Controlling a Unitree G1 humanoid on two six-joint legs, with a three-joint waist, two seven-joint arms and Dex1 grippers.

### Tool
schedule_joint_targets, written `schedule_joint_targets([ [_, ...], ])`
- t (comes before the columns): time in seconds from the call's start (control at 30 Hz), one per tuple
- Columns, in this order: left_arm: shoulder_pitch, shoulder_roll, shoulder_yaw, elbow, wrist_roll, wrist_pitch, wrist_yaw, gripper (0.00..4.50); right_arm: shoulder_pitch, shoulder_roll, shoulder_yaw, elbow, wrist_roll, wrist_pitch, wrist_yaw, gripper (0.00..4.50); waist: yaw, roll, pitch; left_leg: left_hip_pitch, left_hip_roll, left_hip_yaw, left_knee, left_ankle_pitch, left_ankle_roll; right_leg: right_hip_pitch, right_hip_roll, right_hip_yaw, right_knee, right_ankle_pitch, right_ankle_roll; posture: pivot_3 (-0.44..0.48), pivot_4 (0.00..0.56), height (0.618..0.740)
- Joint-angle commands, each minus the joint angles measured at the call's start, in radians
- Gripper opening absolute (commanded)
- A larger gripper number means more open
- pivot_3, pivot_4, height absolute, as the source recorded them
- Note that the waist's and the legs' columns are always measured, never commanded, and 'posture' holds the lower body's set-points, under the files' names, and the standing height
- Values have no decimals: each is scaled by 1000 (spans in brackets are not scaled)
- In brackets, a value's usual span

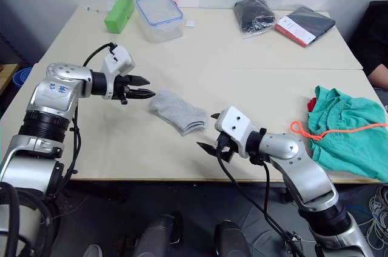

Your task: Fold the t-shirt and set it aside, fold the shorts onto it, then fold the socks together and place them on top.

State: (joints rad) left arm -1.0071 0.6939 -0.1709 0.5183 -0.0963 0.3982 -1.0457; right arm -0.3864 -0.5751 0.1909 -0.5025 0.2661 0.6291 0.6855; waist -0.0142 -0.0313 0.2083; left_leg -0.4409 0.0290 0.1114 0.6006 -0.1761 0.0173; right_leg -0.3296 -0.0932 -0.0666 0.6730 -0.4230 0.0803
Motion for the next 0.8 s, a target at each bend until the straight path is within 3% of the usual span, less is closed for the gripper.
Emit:
schedule_joint_targets([
  [0.03,-1,-1,38,-70,-13,-73,-13,1995,-63,54,21,36,-9,7,-30,4068,-1,0,0,0,0,0,0,0,0,0,0,0,0,0,0,0,150,740],
  [0.1,-3,-38,7,-53,21,-137,5,1499,-126,113,48,119,-28,17,-57,3564,-3,0,0,0,0,0,1,0,0,0,0,0,2,0,0,0,150,740],
  [0.27,-19,-116,-61,62,109,-286,26,0,-267,239,101,338,-101,-9,-116,1730,-11,0,0,0,0,0,3,0,0,0,0,-1,4,0,0,0,150,740],
  [0.43,-63,-156,-110,207,202,-376,62,0,-356,349,144,524,-171,-48,-165,24,-15,0,0,-2,0,1,4,0,1,-4,0,0,6,0,0,0,150,740],
  [0.6,-84,-180,-120,341,244,-423,68,0,-348,410,215,648,-258,-81,-191,24,-17,0,0,-4,0,5,4,0,0,-11,-1,2,10,0,0,0,150,740],
  [0.8,-27,-165,-134,334,275,-445,36,0,-275,327,267,661,-333,-110,-127,24,-16,0,-1,-2,0,6,4,0,1,-10,-1,2,11,0,0,0,150,740],
])
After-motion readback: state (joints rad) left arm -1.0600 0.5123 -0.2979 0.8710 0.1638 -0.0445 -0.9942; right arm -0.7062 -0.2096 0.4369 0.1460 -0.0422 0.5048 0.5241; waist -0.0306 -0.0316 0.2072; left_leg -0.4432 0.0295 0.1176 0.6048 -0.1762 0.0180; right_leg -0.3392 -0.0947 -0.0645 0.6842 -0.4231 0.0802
